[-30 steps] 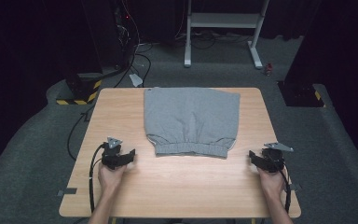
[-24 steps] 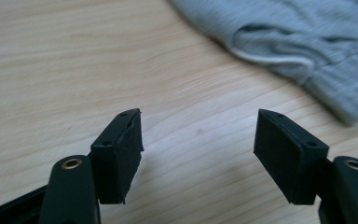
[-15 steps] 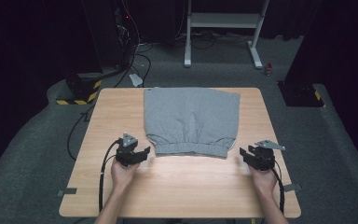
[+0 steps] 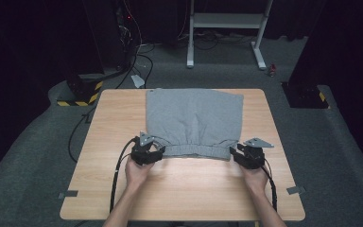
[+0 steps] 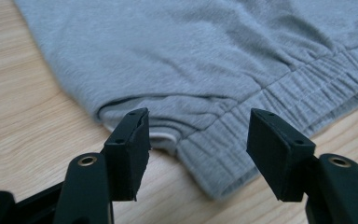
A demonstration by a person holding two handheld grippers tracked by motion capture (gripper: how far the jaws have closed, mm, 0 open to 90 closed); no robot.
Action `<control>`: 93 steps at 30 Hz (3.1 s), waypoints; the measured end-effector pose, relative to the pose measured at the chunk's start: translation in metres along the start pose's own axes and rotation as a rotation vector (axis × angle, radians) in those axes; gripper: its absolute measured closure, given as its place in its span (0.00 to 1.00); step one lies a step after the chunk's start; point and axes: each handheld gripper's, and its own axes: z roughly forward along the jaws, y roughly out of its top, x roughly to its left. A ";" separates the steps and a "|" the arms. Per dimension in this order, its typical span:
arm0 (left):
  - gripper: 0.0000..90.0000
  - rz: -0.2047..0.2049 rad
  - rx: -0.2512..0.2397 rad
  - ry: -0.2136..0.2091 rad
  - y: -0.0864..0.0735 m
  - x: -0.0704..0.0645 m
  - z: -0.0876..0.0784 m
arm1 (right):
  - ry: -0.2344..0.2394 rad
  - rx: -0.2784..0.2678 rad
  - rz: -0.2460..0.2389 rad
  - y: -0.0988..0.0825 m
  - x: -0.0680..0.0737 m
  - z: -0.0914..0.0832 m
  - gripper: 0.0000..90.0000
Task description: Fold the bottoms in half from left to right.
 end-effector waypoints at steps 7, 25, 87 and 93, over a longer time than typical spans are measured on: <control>0.42 0.016 0.019 -0.002 0.008 -0.010 0.013 | -0.003 0.028 -0.037 0.008 0.019 0.017 0.65; 0.40 0.072 0.079 0.034 0.002 -0.019 0.034 | -0.019 0.120 -0.095 0.008 0.026 0.039 0.57; 0.42 0.102 0.015 -0.050 -0.045 -0.049 -0.013 | 0.041 0.080 -0.101 -0.040 0.045 -0.014 0.58; 0.42 0.097 0.017 -0.058 -0.050 -0.054 -0.019 | 0.043 0.079 -0.106 -0.045 0.048 -0.020 0.58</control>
